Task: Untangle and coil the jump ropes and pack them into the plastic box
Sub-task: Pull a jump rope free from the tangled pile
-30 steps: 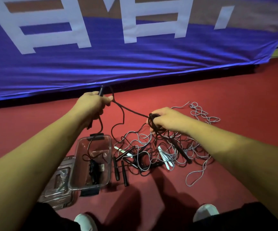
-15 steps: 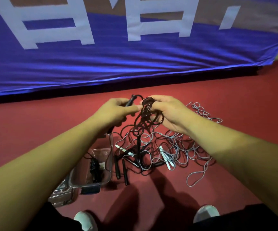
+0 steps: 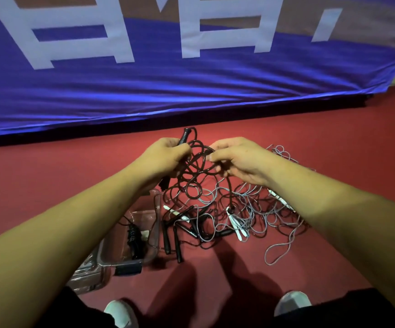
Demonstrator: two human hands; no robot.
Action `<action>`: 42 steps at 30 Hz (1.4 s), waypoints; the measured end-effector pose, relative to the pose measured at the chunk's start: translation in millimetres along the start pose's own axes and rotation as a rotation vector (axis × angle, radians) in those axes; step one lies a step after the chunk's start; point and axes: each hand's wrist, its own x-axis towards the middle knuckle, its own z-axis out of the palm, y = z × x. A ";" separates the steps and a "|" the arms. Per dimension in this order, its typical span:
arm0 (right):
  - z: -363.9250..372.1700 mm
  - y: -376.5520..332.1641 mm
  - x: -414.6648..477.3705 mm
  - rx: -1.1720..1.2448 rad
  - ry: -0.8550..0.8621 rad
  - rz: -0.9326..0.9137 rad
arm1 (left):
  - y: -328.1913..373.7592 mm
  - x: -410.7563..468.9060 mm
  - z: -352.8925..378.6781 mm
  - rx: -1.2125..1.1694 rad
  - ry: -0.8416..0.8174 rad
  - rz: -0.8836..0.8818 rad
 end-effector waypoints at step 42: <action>-22.1 -5.1 9.4 -0.572 0.511 -0.337 | 5.4 5.5 -11.3 0.713 0.124 0.083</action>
